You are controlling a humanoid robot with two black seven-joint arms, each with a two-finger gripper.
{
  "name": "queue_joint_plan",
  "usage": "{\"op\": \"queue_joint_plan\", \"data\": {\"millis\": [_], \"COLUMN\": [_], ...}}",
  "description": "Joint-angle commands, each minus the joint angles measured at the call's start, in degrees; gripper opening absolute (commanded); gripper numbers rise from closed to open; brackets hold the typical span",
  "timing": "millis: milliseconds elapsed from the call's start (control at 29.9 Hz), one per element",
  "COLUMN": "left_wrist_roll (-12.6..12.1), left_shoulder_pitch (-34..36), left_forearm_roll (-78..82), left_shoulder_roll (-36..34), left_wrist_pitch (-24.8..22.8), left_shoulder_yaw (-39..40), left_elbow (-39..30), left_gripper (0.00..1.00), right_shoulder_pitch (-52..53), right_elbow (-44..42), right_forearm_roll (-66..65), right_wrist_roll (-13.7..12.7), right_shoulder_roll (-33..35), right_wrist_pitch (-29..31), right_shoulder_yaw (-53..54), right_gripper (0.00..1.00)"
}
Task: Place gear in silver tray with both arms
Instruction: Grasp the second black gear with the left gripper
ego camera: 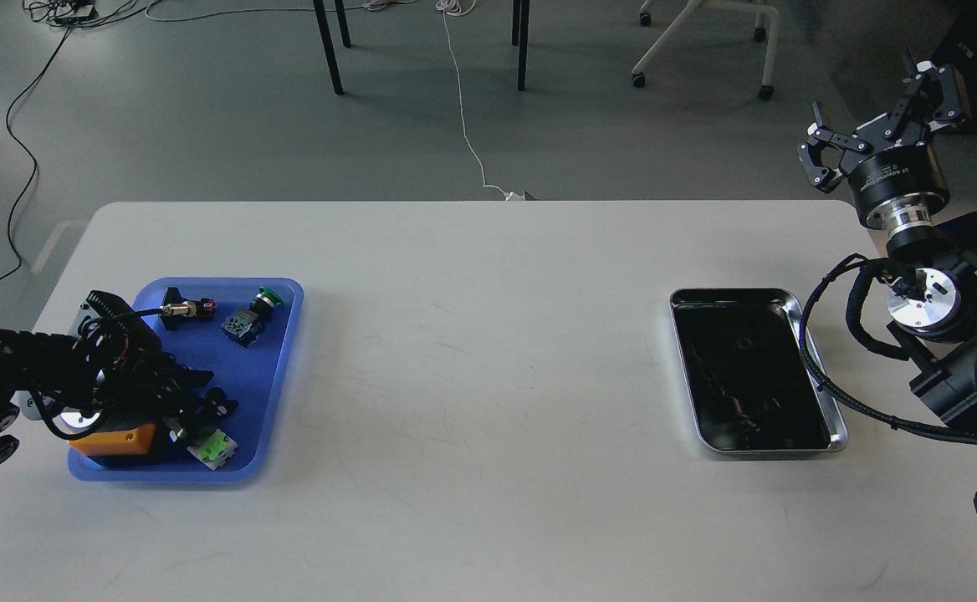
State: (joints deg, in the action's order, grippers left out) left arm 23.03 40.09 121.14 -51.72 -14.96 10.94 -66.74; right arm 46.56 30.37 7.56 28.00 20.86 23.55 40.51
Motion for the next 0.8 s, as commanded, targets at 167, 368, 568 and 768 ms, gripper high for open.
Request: {"op": "queue_joint_plan", "data": {"millis": [167,368,568,768], "left_wrist_roll": [0.1,0.4,0.4,0.3], "left_shoulder_pitch": [0.0,0.0,0.0,0.3], "left_forearm_roll": [-0.2,-0.5,-0.5,-0.6], "left_shoulder_roll": [0.8,1.3,1.4,1.4], "left_wrist_pitch": [-0.2,-0.2,-0.2,-0.1], "left_shoulder_yaw": [0.0,0.0,0.0,0.2], "left_elbow": [2.0,3.4,3.4,3.3], "left_gripper": [0.30,0.32,0.31,0.26], "right_shoulder_pitch": [0.5,0.6,0.5,0.6], "right_elbow": [0.0,0.0,0.0,0.0], "right_forearm_roll": [-0.1,0.0,0.0,0.0], "right_wrist_roll": [0.0,0.0,0.0,0.0], "right_shoulder_roll": [-1.0,-1.0,-1.0,-1.0], "right_wrist_pitch": [-0.1,0.0,0.0,0.0], "right_shoulder_yaw": [0.1,0.1,0.1,0.1], "right_gripper": [0.98,0.98,0.98,0.98]}}
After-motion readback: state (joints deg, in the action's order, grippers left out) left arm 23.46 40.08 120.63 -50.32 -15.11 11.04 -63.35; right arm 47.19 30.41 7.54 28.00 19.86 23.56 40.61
